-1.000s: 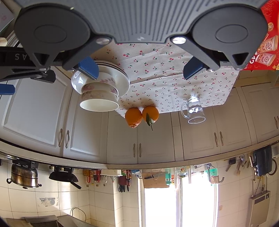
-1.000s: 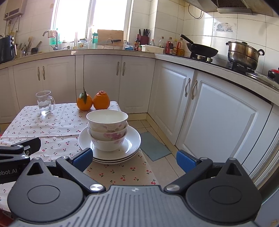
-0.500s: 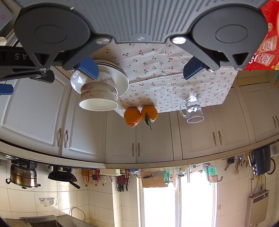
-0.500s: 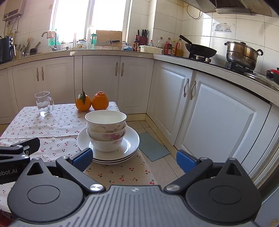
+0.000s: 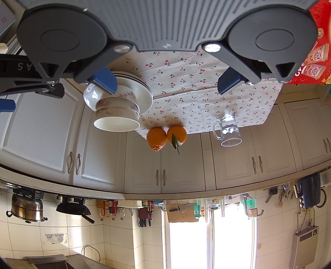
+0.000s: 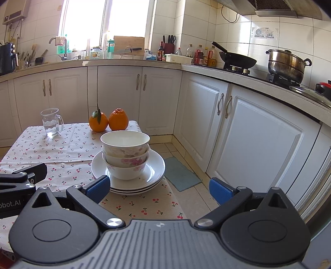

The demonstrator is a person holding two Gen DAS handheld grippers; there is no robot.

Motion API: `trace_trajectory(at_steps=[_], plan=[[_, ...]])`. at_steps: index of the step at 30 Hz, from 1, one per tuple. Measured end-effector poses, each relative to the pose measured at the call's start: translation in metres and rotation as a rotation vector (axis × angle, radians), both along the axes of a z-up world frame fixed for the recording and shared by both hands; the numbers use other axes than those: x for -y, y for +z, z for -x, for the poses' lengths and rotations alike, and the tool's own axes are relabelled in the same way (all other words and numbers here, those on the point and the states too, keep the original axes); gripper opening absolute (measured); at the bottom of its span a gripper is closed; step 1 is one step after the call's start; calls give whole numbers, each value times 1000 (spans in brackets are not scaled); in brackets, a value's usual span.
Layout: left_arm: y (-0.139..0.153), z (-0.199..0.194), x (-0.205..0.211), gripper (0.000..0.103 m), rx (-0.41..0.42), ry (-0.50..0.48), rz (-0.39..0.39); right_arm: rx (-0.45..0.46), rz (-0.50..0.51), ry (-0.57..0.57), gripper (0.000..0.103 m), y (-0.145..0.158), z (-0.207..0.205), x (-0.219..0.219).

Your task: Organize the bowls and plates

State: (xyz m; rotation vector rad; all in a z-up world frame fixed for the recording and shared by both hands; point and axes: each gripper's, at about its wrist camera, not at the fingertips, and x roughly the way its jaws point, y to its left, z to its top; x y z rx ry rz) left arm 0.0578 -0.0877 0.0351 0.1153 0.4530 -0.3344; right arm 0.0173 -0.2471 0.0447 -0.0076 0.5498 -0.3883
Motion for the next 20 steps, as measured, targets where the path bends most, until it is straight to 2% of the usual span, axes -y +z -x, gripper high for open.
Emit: trace_trajectory(at_steps=[20], plan=[[2,0,0,102,0,0,-3,2,4,-1,103,1,1,-1]])
